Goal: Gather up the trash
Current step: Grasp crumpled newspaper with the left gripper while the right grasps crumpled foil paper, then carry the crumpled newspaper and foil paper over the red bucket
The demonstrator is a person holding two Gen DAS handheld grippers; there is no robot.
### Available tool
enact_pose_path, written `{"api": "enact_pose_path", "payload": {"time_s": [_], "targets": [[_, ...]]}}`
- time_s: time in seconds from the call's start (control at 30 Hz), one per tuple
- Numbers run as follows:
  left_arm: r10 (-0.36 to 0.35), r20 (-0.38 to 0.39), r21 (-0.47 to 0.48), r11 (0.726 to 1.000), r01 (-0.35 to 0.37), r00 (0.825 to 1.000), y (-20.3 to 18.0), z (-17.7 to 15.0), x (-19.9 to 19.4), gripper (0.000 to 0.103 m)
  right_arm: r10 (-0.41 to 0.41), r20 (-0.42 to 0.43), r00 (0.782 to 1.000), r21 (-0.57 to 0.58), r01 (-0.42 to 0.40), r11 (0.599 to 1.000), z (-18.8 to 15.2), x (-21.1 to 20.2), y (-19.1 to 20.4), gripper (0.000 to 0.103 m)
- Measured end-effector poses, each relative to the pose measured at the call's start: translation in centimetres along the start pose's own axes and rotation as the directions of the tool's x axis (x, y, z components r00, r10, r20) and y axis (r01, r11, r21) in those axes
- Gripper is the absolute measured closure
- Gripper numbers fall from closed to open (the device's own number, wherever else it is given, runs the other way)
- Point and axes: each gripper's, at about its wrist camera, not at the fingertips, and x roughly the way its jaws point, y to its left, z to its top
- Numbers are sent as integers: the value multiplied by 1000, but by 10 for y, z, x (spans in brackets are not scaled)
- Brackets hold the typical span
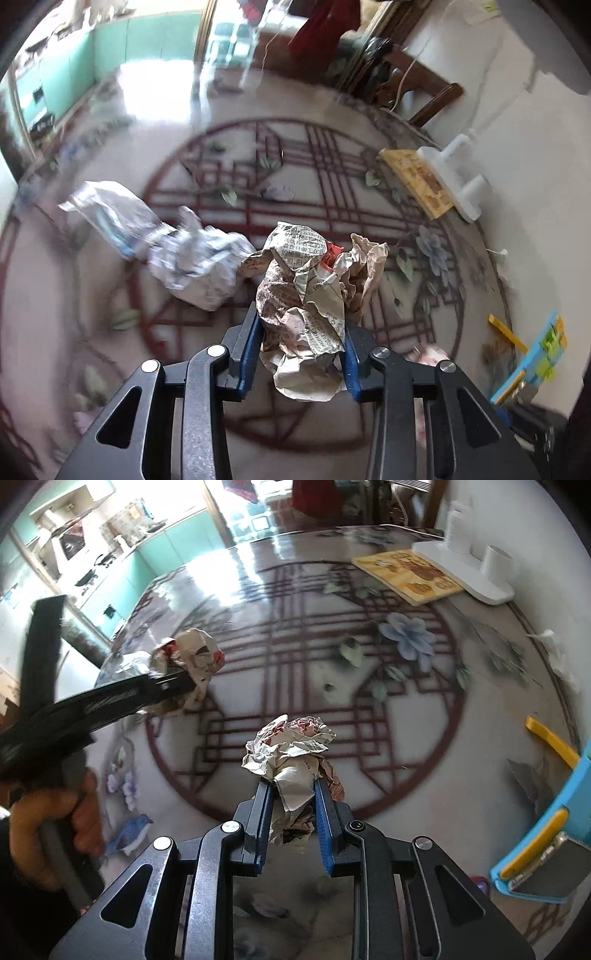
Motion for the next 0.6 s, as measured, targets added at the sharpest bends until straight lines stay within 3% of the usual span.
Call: {"api": "enact_pose_path", "payload": {"time_s": [0.37, 0.6], "targets": [[91, 129, -44, 995, -86, 987, 48, -17, -101, 67, 58, 10, 998, -96, -57, 994, 7, 6, 64, 82], [140, 168, -60, 990, -131, 976, 84, -27, -137, 67, 75, 13, 997, -150, -72, 986, 10, 9, 104, 82]]}}
